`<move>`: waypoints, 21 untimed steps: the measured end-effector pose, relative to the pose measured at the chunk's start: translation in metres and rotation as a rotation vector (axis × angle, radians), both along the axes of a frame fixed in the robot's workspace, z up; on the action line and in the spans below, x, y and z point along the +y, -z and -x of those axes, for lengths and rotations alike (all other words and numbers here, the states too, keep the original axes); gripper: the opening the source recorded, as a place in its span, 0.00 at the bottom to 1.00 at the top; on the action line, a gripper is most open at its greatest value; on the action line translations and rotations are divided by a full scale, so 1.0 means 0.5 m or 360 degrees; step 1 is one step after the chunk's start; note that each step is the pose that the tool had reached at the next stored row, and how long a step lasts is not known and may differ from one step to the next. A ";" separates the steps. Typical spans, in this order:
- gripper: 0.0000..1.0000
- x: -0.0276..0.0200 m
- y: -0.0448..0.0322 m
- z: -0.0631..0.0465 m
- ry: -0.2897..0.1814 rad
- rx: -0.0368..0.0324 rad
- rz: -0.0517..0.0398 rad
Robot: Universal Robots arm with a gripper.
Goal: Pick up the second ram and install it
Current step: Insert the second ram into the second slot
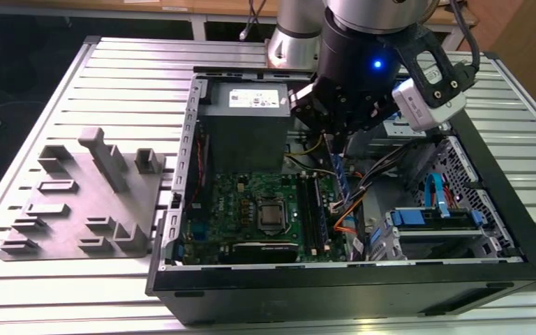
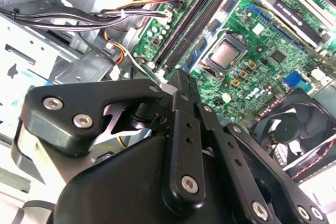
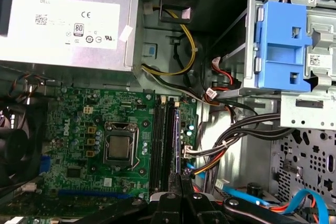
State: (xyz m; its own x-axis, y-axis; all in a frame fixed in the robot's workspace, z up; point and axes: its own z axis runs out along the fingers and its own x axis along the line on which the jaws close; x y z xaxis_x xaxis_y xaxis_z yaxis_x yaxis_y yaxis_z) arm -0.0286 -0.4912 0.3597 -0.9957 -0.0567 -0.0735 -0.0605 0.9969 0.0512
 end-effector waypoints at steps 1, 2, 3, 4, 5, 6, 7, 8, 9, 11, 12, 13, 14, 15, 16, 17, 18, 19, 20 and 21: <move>0.08 0.0000 0.001 0.000 0.0000 0.0000 0.0000; 0.08 0.0000 0.002 0.000 0.0000 0.0000 0.0000; 0.08 0.0000 0.004 0.000 0.0000 0.0000 0.0000; 0.08 0.0000 0.005 0.000 0.0000 0.0000 0.0000; 0.08 0.0000 0.006 0.000 0.0000 0.0000 0.0000; 0.08 0.0001 0.007 0.000 0.0000 0.0000 0.0000; 0.08 0.0001 0.008 0.000 0.0000 0.0000 0.0000; 0.08 0.0000 0.009 0.000 0.0000 0.0000 0.0000; 0.08 0.0000 0.010 0.000 0.0000 0.0000 0.0000; 0.08 0.0000 0.012 0.000 0.0000 0.0000 0.0000; 0.08 0.0000 0.014 0.000 0.0000 0.0000 0.0000; 0.08 0.0000 0.015 0.000 0.0000 0.0000 0.0000; 0.08 0.0000 0.016 0.000 0.0000 0.0000 0.0000; 0.08 0.0000 0.017 0.000 0.0000 0.0000 0.0000; 0.08 0.0000 0.019 0.000 0.0000 0.0000 0.0000; 0.08 0.0000 0.020 0.000 0.0000 0.0000 0.0000; 0.08 0.0000 0.021 0.000 0.0000 0.0000 0.0000; 0.08 0.0000 0.022 0.000 0.0000 0.0000 0.0000; 0.08 0.0000 0.023 0.000 0.0000 0.0000 0.0000; 0.08 0.0000 0.024 0.000 0.0000 0.0000 0.0000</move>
